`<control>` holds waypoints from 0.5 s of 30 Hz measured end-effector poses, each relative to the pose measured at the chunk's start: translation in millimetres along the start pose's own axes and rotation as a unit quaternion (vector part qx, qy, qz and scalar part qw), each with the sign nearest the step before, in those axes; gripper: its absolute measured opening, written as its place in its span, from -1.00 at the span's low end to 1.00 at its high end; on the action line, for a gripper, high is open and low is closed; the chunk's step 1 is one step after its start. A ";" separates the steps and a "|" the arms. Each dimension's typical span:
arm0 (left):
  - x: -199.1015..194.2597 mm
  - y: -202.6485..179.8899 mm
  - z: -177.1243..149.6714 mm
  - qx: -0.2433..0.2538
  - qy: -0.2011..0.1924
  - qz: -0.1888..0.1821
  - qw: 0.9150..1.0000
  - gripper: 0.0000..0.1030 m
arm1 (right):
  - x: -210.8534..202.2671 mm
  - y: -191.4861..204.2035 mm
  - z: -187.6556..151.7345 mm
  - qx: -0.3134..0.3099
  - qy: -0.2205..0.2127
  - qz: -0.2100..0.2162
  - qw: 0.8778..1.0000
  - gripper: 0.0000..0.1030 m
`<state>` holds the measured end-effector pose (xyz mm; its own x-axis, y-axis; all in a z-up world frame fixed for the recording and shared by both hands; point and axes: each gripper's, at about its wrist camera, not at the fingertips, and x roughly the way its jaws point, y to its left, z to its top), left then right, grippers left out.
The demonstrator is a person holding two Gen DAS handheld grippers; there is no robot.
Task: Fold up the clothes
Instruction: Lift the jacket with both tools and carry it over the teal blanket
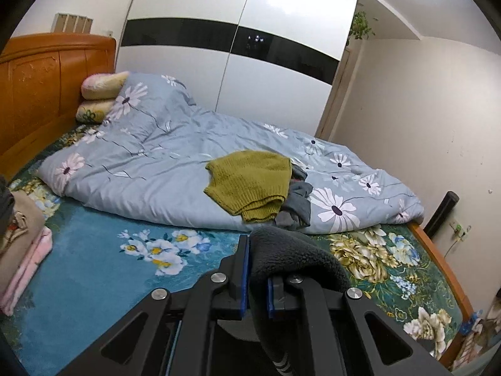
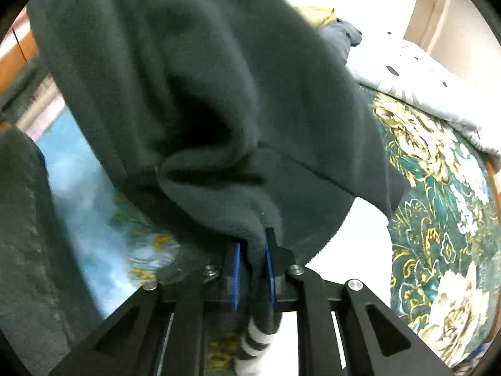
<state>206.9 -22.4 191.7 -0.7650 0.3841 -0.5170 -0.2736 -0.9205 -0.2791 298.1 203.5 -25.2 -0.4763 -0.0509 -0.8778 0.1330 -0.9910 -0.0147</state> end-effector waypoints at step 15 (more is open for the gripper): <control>-33.6 2.8 -1.3 -0.021 -0.004 0.004 1.000 -0.83 | -62.1 -63.2 -21.2 0.114 -0.045 0.124 0.985 -0.76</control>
<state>232.6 -37.8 207.2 -0.7717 0.3755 -0.5133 -0.2428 -0.9199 -0.3079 337.7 271.9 20.1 -0.5297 -0.2949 -0.7953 0.0616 -0.9485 0.3107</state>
